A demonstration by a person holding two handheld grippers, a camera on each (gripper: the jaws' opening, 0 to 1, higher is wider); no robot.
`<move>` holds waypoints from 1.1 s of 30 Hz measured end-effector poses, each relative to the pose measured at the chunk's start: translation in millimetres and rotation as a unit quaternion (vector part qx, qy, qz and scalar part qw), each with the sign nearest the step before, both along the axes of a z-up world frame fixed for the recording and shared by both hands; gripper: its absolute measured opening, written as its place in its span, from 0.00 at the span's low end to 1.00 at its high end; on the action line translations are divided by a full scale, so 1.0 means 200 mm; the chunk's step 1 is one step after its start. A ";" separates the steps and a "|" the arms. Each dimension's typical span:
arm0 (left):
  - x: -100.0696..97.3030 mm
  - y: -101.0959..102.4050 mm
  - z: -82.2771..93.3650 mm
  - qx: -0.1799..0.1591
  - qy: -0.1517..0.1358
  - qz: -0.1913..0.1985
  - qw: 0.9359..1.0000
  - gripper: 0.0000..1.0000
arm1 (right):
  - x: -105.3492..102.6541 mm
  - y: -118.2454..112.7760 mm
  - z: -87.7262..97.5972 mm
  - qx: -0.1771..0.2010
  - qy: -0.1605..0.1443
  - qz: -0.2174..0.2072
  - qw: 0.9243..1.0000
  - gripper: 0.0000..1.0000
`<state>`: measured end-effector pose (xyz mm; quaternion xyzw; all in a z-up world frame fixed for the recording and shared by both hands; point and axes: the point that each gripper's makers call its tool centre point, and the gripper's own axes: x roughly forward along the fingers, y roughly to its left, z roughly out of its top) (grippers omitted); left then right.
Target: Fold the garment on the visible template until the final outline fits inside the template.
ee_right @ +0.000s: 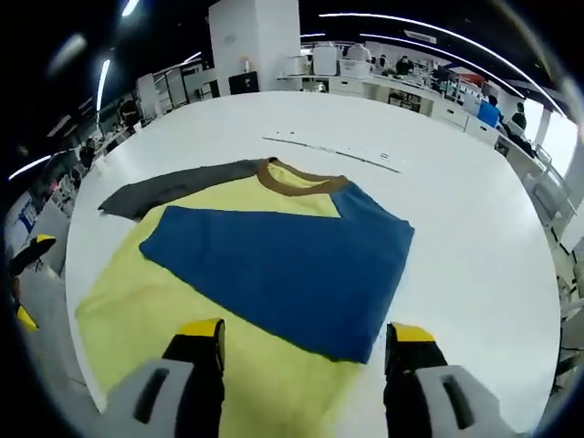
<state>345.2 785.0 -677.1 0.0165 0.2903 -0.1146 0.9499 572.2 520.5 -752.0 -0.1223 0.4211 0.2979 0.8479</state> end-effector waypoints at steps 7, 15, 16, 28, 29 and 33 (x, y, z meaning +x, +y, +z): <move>0.00 0.00 0.00 0.001 0.001 -0.001 1.000 0.99 | 0.02 -0.13 -0.03 0.000 -0.001 -0.013 1.000 0.56; -0.01 -0.01 0.00 0.003 0.003 -0.003 1.000 0.99 | 0.01 -0.21 -0.07 -0.016 -0.003 -0.020 1.000 0.35; 0.00 -0.01 0.00 0.002 0.002 -0.002 1.000 0.99 | 0.01 -0.21 -0.07 -0.013 -0.001 -0.023 1.000 0.32; -0.02 0.00 0.00 0.010 0.009 -0.002 1.000 0.99 | 0.01 -0.15 -0.10 0.020 0.001 -0.053 0.998 0.11; -0.02 0.00 0.00 0.010 0.009 -0.002 1.000 0.99 | 0.00 -0.15 -0.10 0.013 -0.001 -0.055 0.998 0.09; -0.02 0.01 0.00 0.010 0.008 0.001 1.000 0.99 | -0.01 -0.14 -0.11 -0.001 -0.015 -0.072 0.997 0.05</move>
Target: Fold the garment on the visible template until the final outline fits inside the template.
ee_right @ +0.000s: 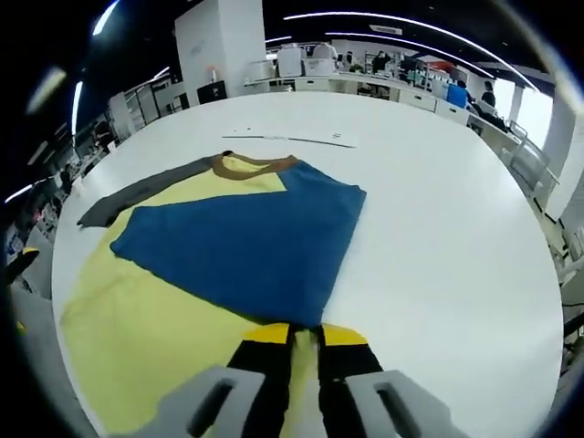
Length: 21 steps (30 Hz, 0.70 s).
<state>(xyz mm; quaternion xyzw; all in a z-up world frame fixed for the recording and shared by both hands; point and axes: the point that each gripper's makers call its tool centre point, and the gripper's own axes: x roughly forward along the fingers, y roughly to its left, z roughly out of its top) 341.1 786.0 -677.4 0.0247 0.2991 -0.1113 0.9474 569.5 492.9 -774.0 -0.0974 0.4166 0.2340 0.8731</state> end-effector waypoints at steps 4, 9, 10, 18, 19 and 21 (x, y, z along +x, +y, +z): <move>0.00 0.00 0.00 0.001 0.001 -0.001 1.000 0.98 | 0.00 0.00 0.00 -0.003 -0.005 -0.019 1.000 0.02; -0.01 0.01 0.00 0.003 0.003 0.003 1.000 0.98 | 0.01 -0.01 0.00 -0.006 0.000 -0.023 1.000 0.00; -0.01 0.02 -0.01 0.004 0.004 0.004 1.000 0.98 | 0.01 -0.01 0.00 -0.006 0.001 -0.022 1.000 0.00; -0.01 0.05 -0.01 0.006 0.006 0.012 1.000 0.98 | 0.02 -0.06 0.00 -0.017 0.003 0.004 1.000 0.00; -0.01 0.06 -0.01 0.010 0.007 0.014 1.000 0.98 | 0.02 -0.07 0.00 -0.018 0.004 0.005 1.000 0.00; -0.01 0.09 -0.01 0.014 0.007 0.019 1.000 0.99 | 0.02 -0.09 0.00 -0.021 0.006 0.007 1.000 0.00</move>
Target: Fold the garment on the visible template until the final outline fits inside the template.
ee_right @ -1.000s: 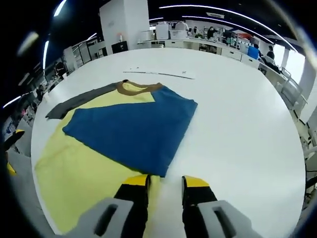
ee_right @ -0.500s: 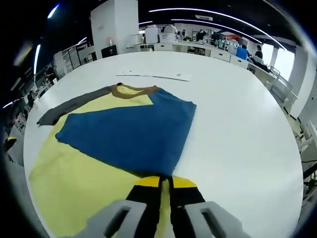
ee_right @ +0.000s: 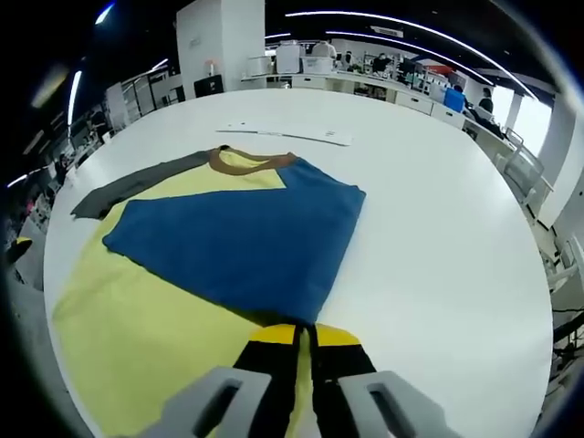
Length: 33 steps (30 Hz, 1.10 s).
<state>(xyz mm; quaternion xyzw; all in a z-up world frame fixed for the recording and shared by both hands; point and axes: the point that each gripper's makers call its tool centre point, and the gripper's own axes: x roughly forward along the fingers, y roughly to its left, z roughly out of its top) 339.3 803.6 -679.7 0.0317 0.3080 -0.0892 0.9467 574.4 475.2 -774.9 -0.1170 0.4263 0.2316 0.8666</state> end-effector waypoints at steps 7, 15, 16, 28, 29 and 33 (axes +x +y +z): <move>0.00 0.09 0.02 0.006 -0.002 0.019 1.000 0.98 | 0.01 -0.06 0.00 -0.004 0.002 0.003 1.000 0.00; -0.01 0.14 0.01 0.009 -0.001 0.035 0.999 0.98 | 0.02 -0.12 0.00 -0.012 0.004 0.006 1.000 0.00; -0.01 0.15 0.02 0.009 -0.001 0.036 0.999 0.98 | 0.02 -0.13 0.00 -0.012 0.005 0.005 1.000 0.00; 0.02 0.24 0.04 0.019 -0.004 0.044 0.999 0.98 | -0.03 -0.16 0.03 -0.019 0.003 0.014 1.000 0.00; 0.02 0.24 0.04 0.019 -0.004 0.044 0.999 0.98 | -0.03 -0.16 0.03 -0.019 0.003 0.014 1.000 0.01; 0.05 0.28 0.06 0.026 -0.005 0.043 0.999 0.97 | -0.03 -0.16 0.04 -0.018 -0.001 0.010 1.000 0.07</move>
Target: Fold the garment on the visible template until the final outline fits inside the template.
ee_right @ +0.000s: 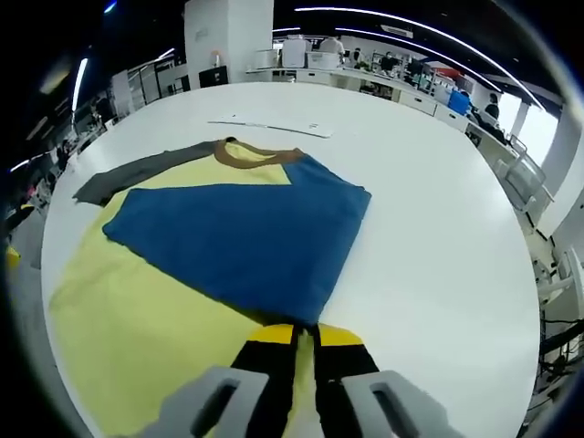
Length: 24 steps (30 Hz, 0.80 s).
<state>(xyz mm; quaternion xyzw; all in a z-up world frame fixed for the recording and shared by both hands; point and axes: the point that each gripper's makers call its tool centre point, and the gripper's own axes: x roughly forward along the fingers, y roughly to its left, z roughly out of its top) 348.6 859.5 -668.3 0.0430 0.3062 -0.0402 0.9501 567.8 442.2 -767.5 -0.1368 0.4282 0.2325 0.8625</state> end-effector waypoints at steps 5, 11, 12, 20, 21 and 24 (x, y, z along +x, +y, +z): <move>0.03 0.06 0.02 -0.014 -0.009 0.013 1.000 0.96 | -0.03 0.02 0.03 0.016 0.002 0.006 1.000 0.36; 0.05 0.14 0.03 -0.008 -0.011 0.024 1.000 0.96 | -0.09 0.07 0.09 0.033 0.009 0.033 0.999 0.57; 0.06 0.15 0.03 -0.005 -0.011 0.027 1.000 0.96 | -0.10 0.07 0.10 0.036 0.009 0.035 0.999 0.60; 0.15 0.23 0.08 -0.048 -0.043 0.049 0.997 0.94 | -0.17 0.14 0.26 0.079 -0.009 0.080 0.994 0.73; 0.17 0.24 0.08 -0.055 -0.046 0.051 0.996 0.94 | -0.18 0.14 0.28 0.083 -0.011 0.079 0.993 0.73; 0.20 0.28 0.04 -0.056 -0.039 0.058 0.996 0.93 | -0.21 0.16 0.35 0.088 -0.020 0.088 0.992 0.76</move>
